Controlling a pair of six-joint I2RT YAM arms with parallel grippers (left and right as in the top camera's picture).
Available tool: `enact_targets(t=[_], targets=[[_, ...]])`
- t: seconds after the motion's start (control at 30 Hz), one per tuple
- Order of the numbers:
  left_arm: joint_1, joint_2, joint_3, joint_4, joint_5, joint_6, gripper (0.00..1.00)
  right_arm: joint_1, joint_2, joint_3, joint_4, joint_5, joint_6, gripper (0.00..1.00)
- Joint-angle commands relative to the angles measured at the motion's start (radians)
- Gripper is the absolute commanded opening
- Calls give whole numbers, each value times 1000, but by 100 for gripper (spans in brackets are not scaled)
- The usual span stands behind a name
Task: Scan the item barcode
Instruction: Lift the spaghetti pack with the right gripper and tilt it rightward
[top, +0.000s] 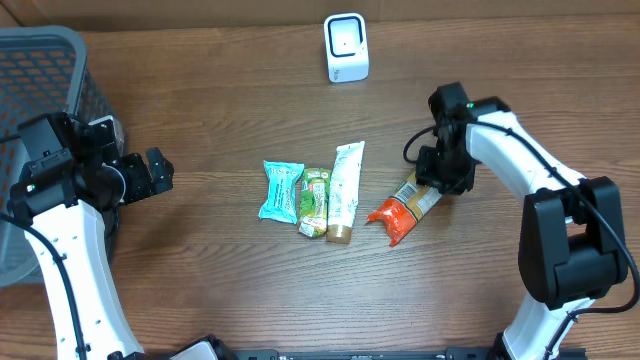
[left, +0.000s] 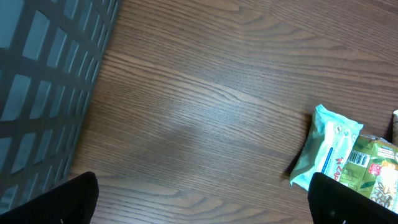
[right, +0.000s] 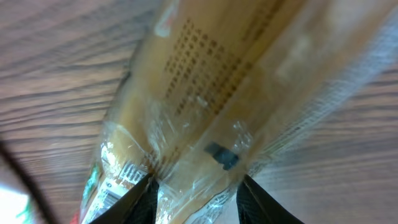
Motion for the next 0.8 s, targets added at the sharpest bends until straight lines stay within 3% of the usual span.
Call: enact_targets(t=[0.0, 0.13, 0.23, 0.5, 0.57, 0.63, 0.77], targets=[[4, 5, 10, 0, -2, -20, 100, 5, -23, -105, 79, 16, -23, 41], [4, 5, 10, 0, -2, -20, 100, 5, -23, -162, 114, 18, -23, 41], [4, 5, 10, 0, -2, -20, 100, 4, -23, -151, 114, 20, -31, 49], [4, 5, 10, 0, -2, -20, 100, 5, -29, 126, -69, 13, -112, 55], [4, 5, 10, 0, -2, -20, 99, 5, -29, 190, -110, 18, -143, 61], [4, 5, 10, 0, -2, -20, 99, 4, -29, 227, -106, 35, -164, 68], [4, 5, 10, 0, -2, -20, 100, -15, -19, 222, 9, 145, -157, 73]])
